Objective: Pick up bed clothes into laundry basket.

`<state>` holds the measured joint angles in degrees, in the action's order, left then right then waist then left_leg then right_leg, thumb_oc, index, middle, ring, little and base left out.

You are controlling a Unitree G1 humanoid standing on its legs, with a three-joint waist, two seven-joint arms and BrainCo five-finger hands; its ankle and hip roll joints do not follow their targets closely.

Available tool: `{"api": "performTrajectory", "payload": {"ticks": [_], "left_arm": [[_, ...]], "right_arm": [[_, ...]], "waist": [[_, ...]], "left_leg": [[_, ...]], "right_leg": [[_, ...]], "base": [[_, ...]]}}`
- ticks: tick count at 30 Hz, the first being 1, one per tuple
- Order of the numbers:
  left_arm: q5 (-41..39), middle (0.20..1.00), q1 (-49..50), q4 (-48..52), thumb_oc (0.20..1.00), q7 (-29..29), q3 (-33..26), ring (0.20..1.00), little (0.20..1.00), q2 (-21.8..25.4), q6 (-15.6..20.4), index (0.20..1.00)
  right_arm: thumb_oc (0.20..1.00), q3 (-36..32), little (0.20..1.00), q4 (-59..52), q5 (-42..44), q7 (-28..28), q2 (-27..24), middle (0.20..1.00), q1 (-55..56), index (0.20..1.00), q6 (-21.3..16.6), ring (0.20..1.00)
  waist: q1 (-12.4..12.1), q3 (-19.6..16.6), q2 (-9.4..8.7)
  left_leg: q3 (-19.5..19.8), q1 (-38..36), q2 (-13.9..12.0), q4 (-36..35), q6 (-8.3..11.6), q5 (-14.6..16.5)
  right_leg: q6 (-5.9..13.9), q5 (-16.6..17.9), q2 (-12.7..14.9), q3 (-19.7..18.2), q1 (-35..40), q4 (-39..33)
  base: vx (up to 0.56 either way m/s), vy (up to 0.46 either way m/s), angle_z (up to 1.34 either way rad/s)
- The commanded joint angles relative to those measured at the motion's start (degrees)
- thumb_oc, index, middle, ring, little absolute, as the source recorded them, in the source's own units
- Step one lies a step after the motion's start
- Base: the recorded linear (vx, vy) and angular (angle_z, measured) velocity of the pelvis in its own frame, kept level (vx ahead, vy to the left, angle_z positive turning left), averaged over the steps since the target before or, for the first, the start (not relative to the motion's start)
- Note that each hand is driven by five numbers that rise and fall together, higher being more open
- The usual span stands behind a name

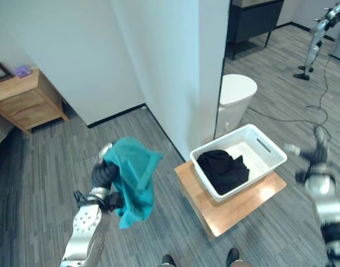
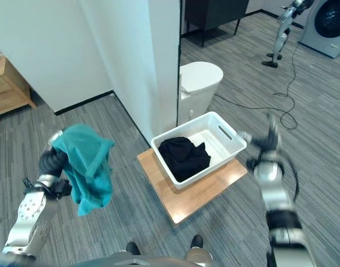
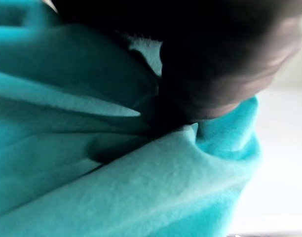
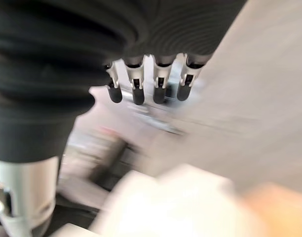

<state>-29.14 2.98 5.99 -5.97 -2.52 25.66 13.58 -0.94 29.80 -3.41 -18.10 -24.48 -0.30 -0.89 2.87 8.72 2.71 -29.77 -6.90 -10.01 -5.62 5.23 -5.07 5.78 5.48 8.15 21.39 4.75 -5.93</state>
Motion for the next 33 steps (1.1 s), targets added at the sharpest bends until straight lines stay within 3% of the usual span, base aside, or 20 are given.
{"api": "performTrajectory", "payload": {"ticks": [1, 4, 5, 7, 10, 16, 23, 25, 26, 28, 33], "left_arm": [[11.47, 0.200, -12.81, 5.93, 0.200, -7.30, 0.98, 0.200, 0.200, 2.64, 6.99, 0.200], [15.45, 0.200, -17.96, 6.11, 0.200, -10.70, 2.24, 0.200, 0.200, 3.69, 7.21, 0.200], [18.63, 0.200, -22.26, 6.58, 0.200, -12.50, 2.98, 0.200, 0.200, 5.01, 6.56, 0.200], [20.15, 0.200, -23.79, 6.47, 0.200, -13.26, 3.28, 0.200, 0.200, 5.41, 6.31, 0.200], [23.58, 0.200, -31.44, 4.39, 0.200, -15.02, 4.96, 0.200, 0.200, 7.47, 5.78, 0.200], [29.85, 0.200, -39.65, -4.64, 0.200, -18.09, 8.79, 0.200, 0.200, 11.56, 3.59, 0.200], [39.62, 0.200, -49.86, -20.73, 0.200, -17.44, 18.20, 0.200, 0.200, 15.66, -3.02, 0.200], [41.14, 0.200, -51.24, -23.92, 0.200, -17.74, 20.03, 0.200, 0.200, 15.67, -3.85, 0.200], [42.86, 0.200, -53.89, -30.20, 0.200, -17.65, 23.48, 0.200, 0.200, 13.37, -5.24, 0.200], [42.85, 0.200, -54.39, -30.72, 0.200, -17.79, 23.73, 0.200, 0.200, 13.22, -5.02, 0.200], [47.43, 0.200, -55.68, -41.23, 0.200, -16.52, 28.35, 0.200, 0.200, 10.58, -7.23, 0.200]], "right_arm": [[1.000, 12.75, 1.000, 20.85, -4.91, 4.28, 4.78, 1.000, -2.71, 1.000, -0.33, 1.000], [1.000, 16.53, 1.000, 33.83, -10.19, 6.21, 7.73, 1.000, -0.34, 1.000, 1.61, 1.000], [1.000, 15.31, 1.000, 44.03, -10.17, 8.88, 9.71, 1.000, 3.18, 1.000, 4.29, 1.000], [1.000, 15.73, 1.000, 47.61, -11.28, 10.47, 10.56, 1.000, 4.83, 1.000, 5.09, 1.000], [1.000, 15.71, 1.000, 52.32, -12.18, 14.36, 10.84, 1.000, 12.48, 1.000, 5.36, 1.000], [1.000, 16.31, 1.000, 51.40, -10.81, 16.38, 11.01, 1.000, 15.92, 1.000, 3.85, 1.000], [1.000, 13.66, 1.000, 47.96, -4.37, 14.83, 7.89, 1.000, 11.18, 1.000, 3.44, 1.000], [1.000, 13.55, 1.000, 47.16, -3.45, 14.86, 7.66, 1.000, 10.66, 1.000, 3.18, 1.000], [1.000, 14.32, 1.000, 45.90, -2.38, 14.29, 6.76, 1.000, 8.83, 1.000, 3.16, 1.000], [1.000, 14.20, 1.000, 45.93, -2.36, 14.30, 6.80, 1.000, 8.71, 1.000, 3.17, 1.000], [1.000, 15.61, 1.000, 46.75, -3.69, 12.54, 5.69, 1.000, 5.80, 1.000, 3.16, 1.000]], "waist": [[3.26, -0.58, -1.40], [4.29, -0.50, -1.27], [5.65, -0.73, -0.76], [6.02, -0.73, -0.72], [8.90, -0.86, -0.49], [11.82, -1.00, -0.20], [14.74, -0.21, 0.29], [15.27, 0.23, 0.38], [16.83, 2.03, 1.10], [16.72, 1.93, 1.17], [19.41, 5.15, 3.83]], "left_leg": [[-0.39, -2.36, -4.04, 0.62, 3.52, 4.70], [-0.63, -2.71, -3.75, 0.62, 3.54, 5.05], [-0.90, -3.12, -3.55, 0.62, 3.64, 5.28], [-0.93, -3.26, -3.49, 0.62, 3.61, 5.42], [-1.61, -3.63, -3.55, 0.62, 3.71, 5.22], [-2.96, -3.96, -3.62, 0.62, 3.70, 5.32], [-5.44, -2.89, -3.69, 0.62, 3.92, 4.93], [-5.78, -2.18, -3.69, 0.62, 3.98, 4.74], [-5.23, -0.15, -3.36, 0.62, 4.53, 5.64], [-5.21, 0.12, -3.34, 0.62, 4.48, 5.63], [-7.56, 3.88, -2.70, 0.62, 4.32, 5.04]], "right_leg": [[4.07, -7.64, 5.21, -1.28, 2.45, 0.93], [4.23, -7.63, 5.03, -1.82, 2.29, 0.93], [4.36, -7.69, 4.71, -2.49, 2.18, 0.93], [4.41, -7.74, 4.58, -2.89, 2.13, 0.93], [4.59, -7.55, 4.43, -3.81, 1.64, 0.93], [5.08, -6.97, 4.62, -4.88, 0.57, 0.93], [5.91, -5.21, 4.84, -6.34, -2.91, 0.93], [6.06, -4.77, 4.97, -6.54, -3.90, 0.93], [6.78, -4.68, 5.83, -7.82, -6.90, 1.00], [6.79, -4.62, 5.85, -7.82, -7.17, 1.01], [7.51, -3.47, 7.12, -9.38, -13.10, 1.12]], "base": [[0.03, 0.010, -0.26], [0.03, 0.012, -0.19], [0.05, 0.016, -0.25], [0.03, 0.003, -0.20], [0.02, -0.015, -0.13], [0.01, -0.010, -0.16], [-0.02, -0.019, -0.19], [-0.07, 0.005, -0.12], [-0.11, 0.023, -0.15], [-0.08, 0.025, -0.08], [-0.08, 0.043, -0.21]]}}
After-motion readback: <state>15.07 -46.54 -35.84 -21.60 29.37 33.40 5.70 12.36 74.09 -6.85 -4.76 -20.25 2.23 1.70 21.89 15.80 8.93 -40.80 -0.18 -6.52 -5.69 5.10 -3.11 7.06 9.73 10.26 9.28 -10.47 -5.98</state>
